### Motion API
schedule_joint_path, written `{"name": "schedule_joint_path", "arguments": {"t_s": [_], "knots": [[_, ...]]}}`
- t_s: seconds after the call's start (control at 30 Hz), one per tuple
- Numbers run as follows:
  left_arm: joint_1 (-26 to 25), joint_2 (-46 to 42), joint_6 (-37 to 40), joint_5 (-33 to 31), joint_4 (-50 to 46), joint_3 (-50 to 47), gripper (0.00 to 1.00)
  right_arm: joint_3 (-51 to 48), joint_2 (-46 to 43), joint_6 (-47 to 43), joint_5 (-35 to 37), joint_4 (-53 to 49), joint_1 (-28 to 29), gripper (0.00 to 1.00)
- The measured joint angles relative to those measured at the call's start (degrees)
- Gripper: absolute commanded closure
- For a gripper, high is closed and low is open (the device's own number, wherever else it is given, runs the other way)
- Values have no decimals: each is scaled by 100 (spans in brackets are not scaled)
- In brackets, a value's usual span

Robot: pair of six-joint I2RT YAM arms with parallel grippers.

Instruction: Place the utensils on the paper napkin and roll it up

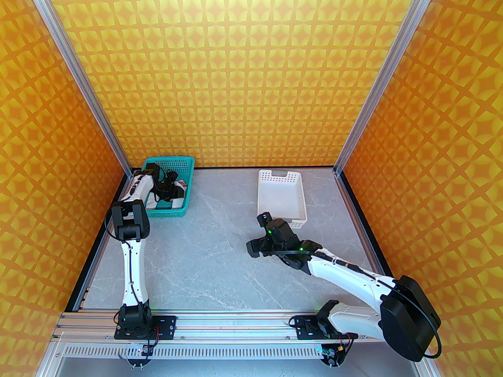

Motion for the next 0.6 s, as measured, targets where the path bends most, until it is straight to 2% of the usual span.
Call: {"name": "schedule_joint_path", "arguments": {"t_s": [0.6], "knots": [[0, -184, 151, -579, -184, -66, 45, 0, 0, 0, 4, 2, 0, 1]]}}
